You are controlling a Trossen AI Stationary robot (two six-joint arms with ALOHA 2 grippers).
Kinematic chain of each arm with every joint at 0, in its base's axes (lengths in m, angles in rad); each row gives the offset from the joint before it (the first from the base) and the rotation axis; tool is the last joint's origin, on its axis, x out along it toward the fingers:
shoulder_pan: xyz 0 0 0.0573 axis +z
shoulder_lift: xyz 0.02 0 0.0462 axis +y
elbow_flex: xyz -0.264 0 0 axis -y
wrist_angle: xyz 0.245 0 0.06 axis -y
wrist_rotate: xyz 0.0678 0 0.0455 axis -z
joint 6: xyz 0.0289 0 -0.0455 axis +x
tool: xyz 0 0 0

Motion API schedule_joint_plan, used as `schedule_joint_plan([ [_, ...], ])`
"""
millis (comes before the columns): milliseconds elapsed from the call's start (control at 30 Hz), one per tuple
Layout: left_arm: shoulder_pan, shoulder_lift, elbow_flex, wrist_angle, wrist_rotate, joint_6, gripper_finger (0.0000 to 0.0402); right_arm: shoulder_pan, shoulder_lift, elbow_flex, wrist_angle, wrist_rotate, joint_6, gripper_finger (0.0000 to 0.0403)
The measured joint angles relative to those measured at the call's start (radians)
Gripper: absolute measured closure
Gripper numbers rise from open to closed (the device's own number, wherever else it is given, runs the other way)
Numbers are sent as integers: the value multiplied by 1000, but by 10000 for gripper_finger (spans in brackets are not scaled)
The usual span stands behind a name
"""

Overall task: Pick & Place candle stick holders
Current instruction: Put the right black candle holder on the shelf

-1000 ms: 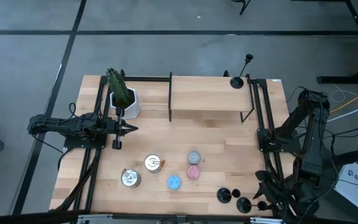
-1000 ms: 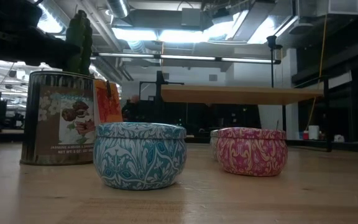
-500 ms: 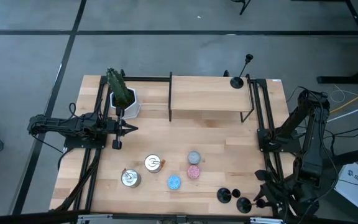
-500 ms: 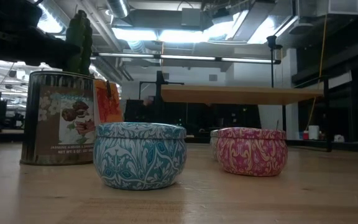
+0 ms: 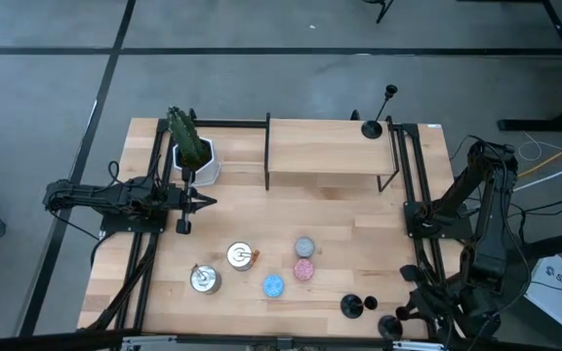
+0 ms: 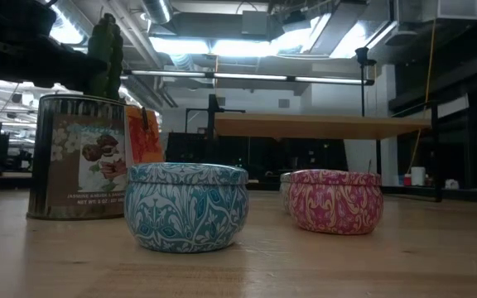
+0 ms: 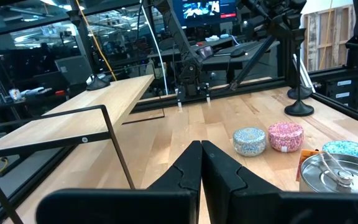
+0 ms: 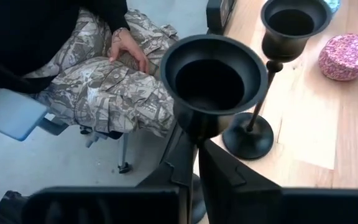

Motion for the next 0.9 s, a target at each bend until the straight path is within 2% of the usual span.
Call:
schedule_joint_plan([
  [333, 0, 0, 0, 0, 0, 0, 398, 0, 0, 0, -77, 92, -1, 380],
  [900, 0, 0, 0, 0, 0, 0, 398, 0, 0, 0, -83, 94, -1, 401],
])
